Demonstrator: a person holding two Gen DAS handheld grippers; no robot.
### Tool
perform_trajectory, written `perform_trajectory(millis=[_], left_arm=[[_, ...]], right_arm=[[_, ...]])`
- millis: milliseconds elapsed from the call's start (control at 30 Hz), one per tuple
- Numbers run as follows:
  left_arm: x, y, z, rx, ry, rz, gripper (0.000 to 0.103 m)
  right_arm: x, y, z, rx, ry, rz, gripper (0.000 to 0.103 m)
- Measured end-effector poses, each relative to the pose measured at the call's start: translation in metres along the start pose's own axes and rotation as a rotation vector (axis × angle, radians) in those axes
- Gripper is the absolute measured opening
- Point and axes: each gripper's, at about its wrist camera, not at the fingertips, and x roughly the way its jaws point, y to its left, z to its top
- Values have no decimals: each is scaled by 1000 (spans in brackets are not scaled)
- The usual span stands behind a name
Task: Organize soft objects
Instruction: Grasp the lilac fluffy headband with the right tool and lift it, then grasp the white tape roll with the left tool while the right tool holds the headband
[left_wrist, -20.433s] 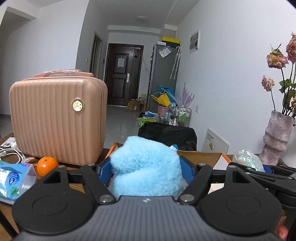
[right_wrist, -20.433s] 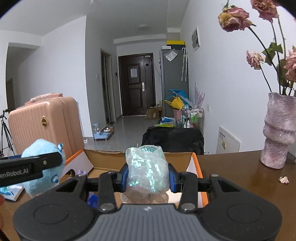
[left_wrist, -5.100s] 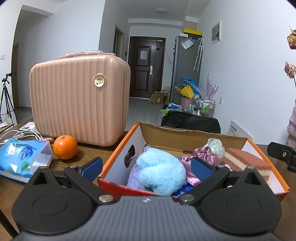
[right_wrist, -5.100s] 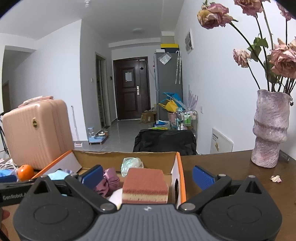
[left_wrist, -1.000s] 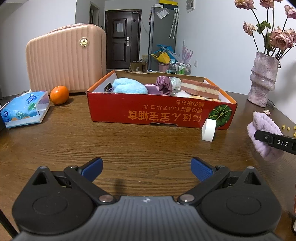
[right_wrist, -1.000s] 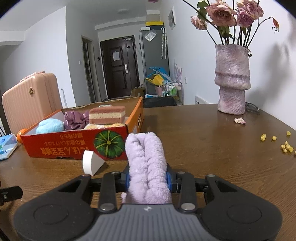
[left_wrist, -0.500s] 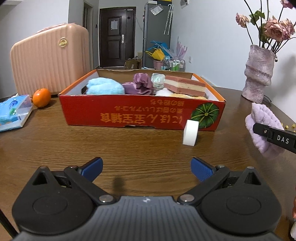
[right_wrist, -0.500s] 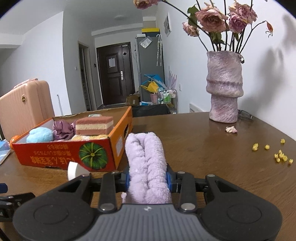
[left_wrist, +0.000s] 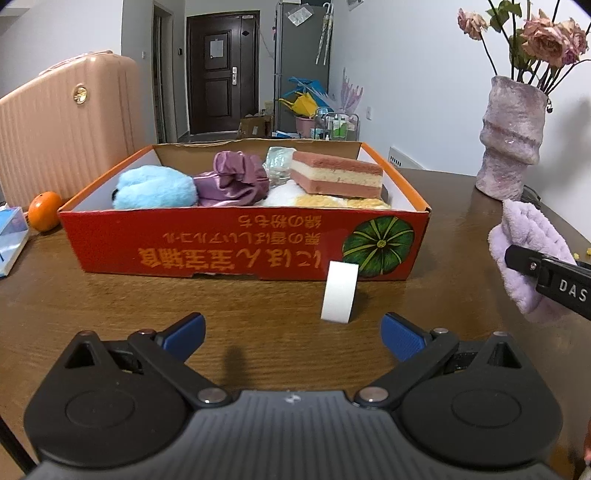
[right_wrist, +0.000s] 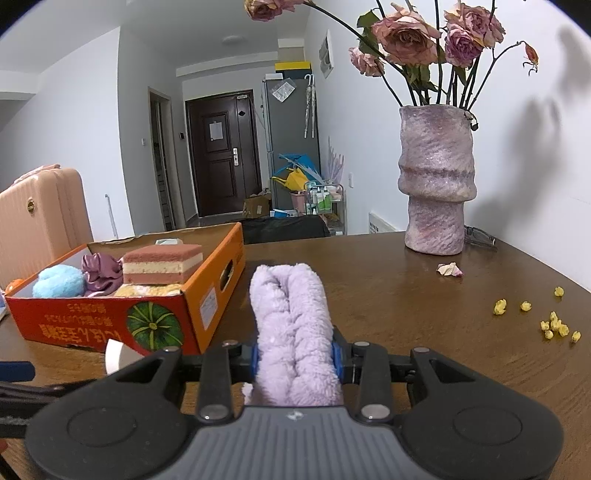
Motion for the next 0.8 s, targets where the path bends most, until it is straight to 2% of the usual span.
perform_trajectory(millis=[600,767,800], left_arm=[[43,-20,22,40,27,16,103],[51,-22,26,61,31,9,93],[52,-22,26,69,36,7,85]], right_arm=[[21,-7,7,-4,11,-13,34],[21,-7,7,-4,15,-10,34],[22,-6,7,-5,19,-10,34]])
